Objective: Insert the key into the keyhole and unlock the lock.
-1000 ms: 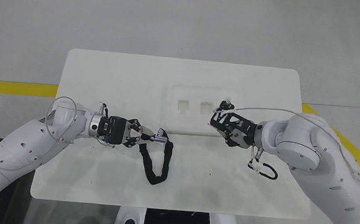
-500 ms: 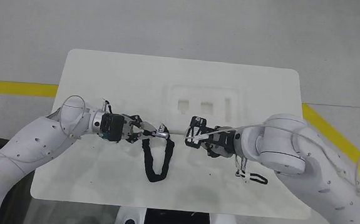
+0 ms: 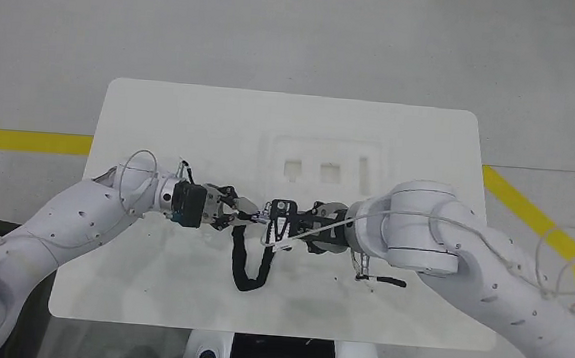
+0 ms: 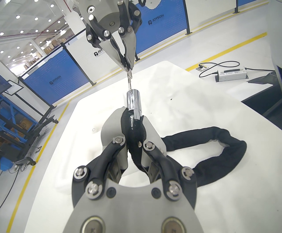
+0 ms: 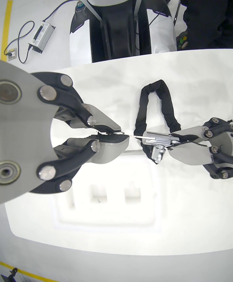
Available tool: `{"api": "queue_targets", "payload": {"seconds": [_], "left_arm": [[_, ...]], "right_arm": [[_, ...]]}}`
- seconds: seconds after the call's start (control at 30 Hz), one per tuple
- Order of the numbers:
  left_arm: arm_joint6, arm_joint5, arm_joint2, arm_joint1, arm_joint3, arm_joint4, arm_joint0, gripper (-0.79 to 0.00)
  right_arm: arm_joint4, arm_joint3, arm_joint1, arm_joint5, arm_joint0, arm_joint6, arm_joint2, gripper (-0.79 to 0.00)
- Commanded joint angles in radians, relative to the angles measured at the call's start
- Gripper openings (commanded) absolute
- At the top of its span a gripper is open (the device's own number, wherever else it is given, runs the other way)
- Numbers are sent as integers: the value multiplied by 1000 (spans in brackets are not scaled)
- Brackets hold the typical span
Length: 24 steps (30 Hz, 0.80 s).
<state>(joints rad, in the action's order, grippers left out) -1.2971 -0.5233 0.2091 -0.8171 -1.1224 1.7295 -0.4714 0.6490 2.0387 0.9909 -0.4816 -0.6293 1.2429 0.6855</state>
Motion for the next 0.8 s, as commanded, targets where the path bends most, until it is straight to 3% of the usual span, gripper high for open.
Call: {"api": "queue_targets", "payload": {"seconds": [0.0,0.43,0.77], "left_arm": [[-10,10,-39,-3,8,-20,18,-785],[-122,122,-39,16,59,-13,-9,-785],[-163,163,-39,37,60,-36,-10,-785]], "right_arm": [[-3,-7,3,-7,6,-2,-4,-785],[-45,-9,-16,-81,-15,11,51,-785],[-55,-23,-27,-99,29,-4,-11,-785]]}}
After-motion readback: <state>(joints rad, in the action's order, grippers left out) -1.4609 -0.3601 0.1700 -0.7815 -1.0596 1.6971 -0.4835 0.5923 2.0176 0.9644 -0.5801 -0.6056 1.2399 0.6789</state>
